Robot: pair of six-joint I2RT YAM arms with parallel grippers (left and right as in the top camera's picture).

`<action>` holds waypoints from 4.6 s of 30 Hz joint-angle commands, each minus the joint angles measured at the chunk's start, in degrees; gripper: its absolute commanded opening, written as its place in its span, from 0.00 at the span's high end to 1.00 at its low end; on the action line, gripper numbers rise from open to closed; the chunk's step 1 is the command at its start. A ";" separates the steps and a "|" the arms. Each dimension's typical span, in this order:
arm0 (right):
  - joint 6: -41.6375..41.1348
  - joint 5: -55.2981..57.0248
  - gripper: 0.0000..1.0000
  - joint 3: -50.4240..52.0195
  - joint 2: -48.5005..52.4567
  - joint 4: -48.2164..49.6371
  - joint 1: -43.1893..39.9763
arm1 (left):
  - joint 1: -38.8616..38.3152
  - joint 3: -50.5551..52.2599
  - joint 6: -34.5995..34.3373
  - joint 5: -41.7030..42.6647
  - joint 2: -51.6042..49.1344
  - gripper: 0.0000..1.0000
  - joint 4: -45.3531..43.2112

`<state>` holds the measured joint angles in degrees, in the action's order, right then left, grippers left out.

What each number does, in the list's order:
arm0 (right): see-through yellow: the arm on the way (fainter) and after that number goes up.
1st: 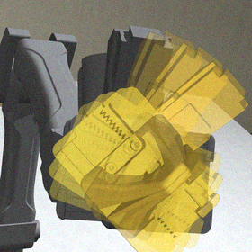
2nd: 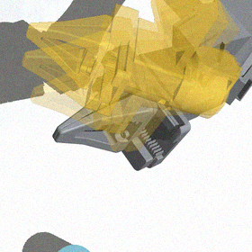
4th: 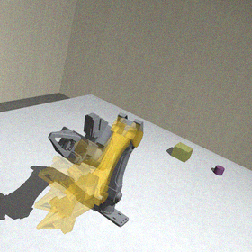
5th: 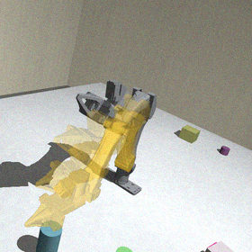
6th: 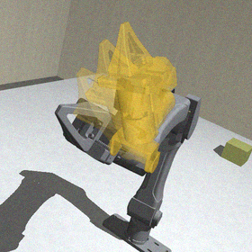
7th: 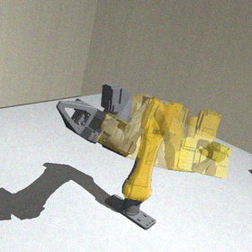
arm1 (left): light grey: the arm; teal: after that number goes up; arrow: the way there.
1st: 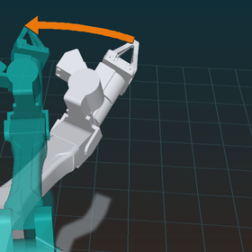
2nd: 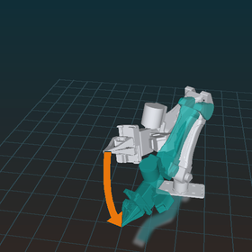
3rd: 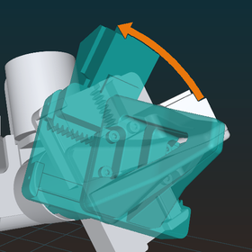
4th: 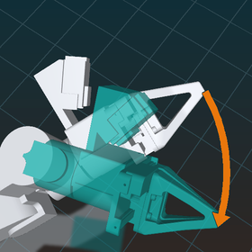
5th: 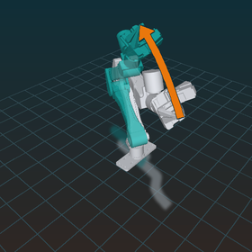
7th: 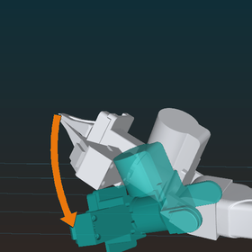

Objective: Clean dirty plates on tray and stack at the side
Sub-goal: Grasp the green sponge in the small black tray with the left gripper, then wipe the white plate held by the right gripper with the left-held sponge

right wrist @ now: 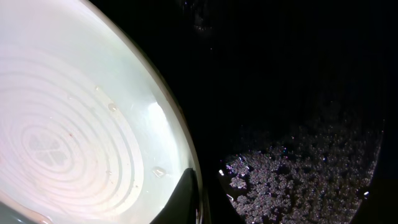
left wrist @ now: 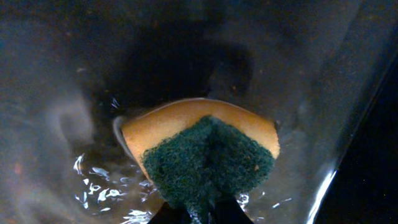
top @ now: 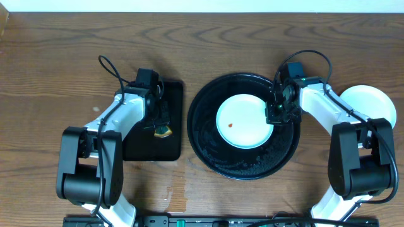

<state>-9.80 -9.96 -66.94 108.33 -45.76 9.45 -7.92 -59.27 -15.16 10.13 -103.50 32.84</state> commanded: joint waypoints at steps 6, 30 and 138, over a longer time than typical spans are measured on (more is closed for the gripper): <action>0.46 4.13 0.99 1.36 0.11 0.04 0.70 | 0.26 -0.48 0.39 -0.72 1.62 0.93 -0.28; 0.48 4.17 0.99 1.36 0.09 0.09 0.70 | 0.26 -0.61 5.14 -8.52 22.64 0.93 -6.64; 0.46 4.13 0.99 1.36 0.11 0.11 0.70 | -12.57 -4.55 -14.78 11.30 12.41 0.93 -8.96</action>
<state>-9.80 -9.80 -66.89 108.29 -45.65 9.45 -18.61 -60.07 -29.65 20.78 -90.37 24.75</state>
